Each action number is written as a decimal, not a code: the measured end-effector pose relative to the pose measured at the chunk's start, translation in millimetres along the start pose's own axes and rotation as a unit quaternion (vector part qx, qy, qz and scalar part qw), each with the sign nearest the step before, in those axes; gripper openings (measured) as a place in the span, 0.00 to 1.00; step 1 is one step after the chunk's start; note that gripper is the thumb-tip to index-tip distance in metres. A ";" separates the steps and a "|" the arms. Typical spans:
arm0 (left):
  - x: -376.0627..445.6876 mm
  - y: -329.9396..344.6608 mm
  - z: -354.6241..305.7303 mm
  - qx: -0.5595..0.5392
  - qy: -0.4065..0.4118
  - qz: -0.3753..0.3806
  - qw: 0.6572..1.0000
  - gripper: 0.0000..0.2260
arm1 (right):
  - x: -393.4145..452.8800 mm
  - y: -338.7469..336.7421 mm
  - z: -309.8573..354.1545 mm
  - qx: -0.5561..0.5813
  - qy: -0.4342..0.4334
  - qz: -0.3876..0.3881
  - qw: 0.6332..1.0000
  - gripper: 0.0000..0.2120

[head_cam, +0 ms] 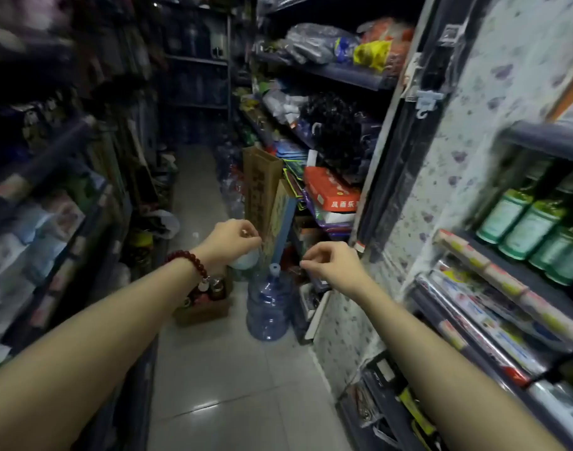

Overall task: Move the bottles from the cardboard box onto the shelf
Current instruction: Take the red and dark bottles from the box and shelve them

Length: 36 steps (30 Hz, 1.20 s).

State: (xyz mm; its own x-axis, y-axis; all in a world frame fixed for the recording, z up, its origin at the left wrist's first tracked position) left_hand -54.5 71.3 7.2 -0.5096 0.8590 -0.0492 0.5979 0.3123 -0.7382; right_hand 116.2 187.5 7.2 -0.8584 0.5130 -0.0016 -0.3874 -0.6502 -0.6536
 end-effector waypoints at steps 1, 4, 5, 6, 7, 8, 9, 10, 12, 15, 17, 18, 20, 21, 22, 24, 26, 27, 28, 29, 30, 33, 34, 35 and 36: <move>4.7 -4.8 7.2 -0.009 -0.006 -0.006 1.000 0.07 | 12.9 4.7 2.0 -0.008 -0.007 0.007 1.000 0.06; 34.9 -18.4 35.6 -0.024 -0.028 -0.019 0.999 0.07 | 59.7 13.1 -2.3 -0.006 -0.001 0.017 1.000 0.07; 47.2 -21.5 46.6 -0.031 -0.036 -0.017 0.999 0.07 | 76.5 17.4 -3.2 0.002 -0.002 0.024 1.000 0.07; 58.9 -25.1 57.0 -0.033 -0.046 -0.017 0.998 0.07 | 93.4 21.1 -3.8 0.003 -0.002 0.028 1.000 0.07; 71.7 -29.2 67.8 -0.031 -0.053 -0.017 0.998 0.07 | 110.9 24.7 -6.0 0.006 -0.001 0.032 0.999 0.07; 82.9 -34.0 78.1 -0.028 -0.061 -0.021 0.997 0.07 | 128.5 28.8 -7.6 0.006 -0.001 0.038 0.999 0.07; 95.5 -37.4 91.4 -0.030 -0.072 -0.023 0.997 0.07 | 146.7 33.7 -10.4 0.012 0.001 0.044 0.999 0.07; 107.1 -41.6 102.6 -0.031 -0.080 -0.024 0.996 0.08 | 164.5 37.4 -11.8 0.018 0.000 0.046 0.999 0.05; 130.1 -49.3 122.1 -0.030 -0.093 -0.019 0.995 0.08 | 199.1 45.8 -13.2 0.021 -0.008 0.051 0.998 0.03; 161.5 -63.9 151.0 -0.030 -0.110 -0.022 0.993 0.08 | 247.9 61.9 -17.0 0.033 -0.003 0.066 0.997 0.03; 181.6 -72.3 172.0 -0.038 -0.129 -0.028 0.991 0.10 | 279.5 74.2 -21.0 0.029 0.000 0.079 0.996 0.03; 191.9 -75.8 183.1 -0.039 -0.140 -0.030 0.989 0.10 | 295.7 80.4 -23.2 0.022 0.002 0.087 0.996 0.03; 214.1 -81.2 206.5 -0.042 -0.159 -0.033 0.986 0.09 | 330.9 94.4 -28.9 0.018 0.004 0.108 0.994 0.04; 226.0 -84.2 217.9 -0.044 -0.166 -0.036 0.985 0.09 | 349.6 101.3 -31.2 0.018 0.004 0.119 0.993 0.04; 238.1 -87.3 229.0 -0.046 -0.174 -0.038 0.983 0.09 | 369.0 107.5 -33.2 0.017 0.005 0.128 0.992 0.04; 261.3 -94.8 250.8 -0.056 -0.191 -0.046 0.979 0.09 | 410.7 120.4 -36.4 0.016 0.004 0.147 0.989 0.03; 284.7 -106.2 270.4 -0.074 -0.205 -0.063 0.974 0.09 | 454.7 132.9 -36.7 0.015 -0.007 0.168 0.986 0.04; 295.9 -113.0 280.3 -0.084 -0.212 -0.074 0.971 0.08 | 476.6 139.4 -37.1 0.015 -0.012 0.181 0.983 0.04; 306.1 -119.1 290.2 -0.093 -0.222 -0.083 0.967 0.07 | 497.7 145.9 -38.4 0.013 -0.015 0.193 0.981 0.04; 316.2 -124.8 301.0 -0.099 -0.232 -0.091 0.963 0.06 | 518.0 152.9 -40.1 0.007 -0.015 0.205 0.979 0.04; 325.5 -130.2 312.0 -0.102 -0.242 -0.098 0.960 0.06 | 537.2 160.2 -41.0 -0.001 -0.016 0.217 0.976 0.04; 350.6 -142.4 349.8 -0.112 -0.271 -0.111 0.950 0.08 | 590.6 185.8 -40.3 -0.018 -0.013 0.248 0.969 0.09; 357.6 -146.5 362.7 -0.120 -0.281 -0.112 0.946 0.08 | 606.1 194.9 -38.8 -0.014 -0.010 0.256 0.966 0.11; 365.0 -150.1 376.3 -0.129 -0.289 -0.113 0.942 0.09 | 619.8 204.4 -37.6 -0.005 -0.005 0.266 0.964 0.12; 372.4 -152.7 390.4 -0.139 -0.298 -0.113 0.938 0.09 | 632.2 214.4 -36.9 0.002 0.000 0.276 0.961 0.12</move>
State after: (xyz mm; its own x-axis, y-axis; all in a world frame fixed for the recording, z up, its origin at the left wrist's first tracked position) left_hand -577.2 185.1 -161.1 -0.8483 0.4046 -0.3417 0.5292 0.6240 -0.5749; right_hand -497.0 393.1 -161.9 -0.9335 0.0887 -0.3473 0.1261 -0.8257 -0.5499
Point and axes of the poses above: each hand's wrist, its own x-axis towards the middle knuckle, its own y-axis out of the palm, z = x × y, the point moved 9 cm from there along x, towards the middle knuckle, and after that the axes turned 10 degrees about z, right-handed, at the moved point
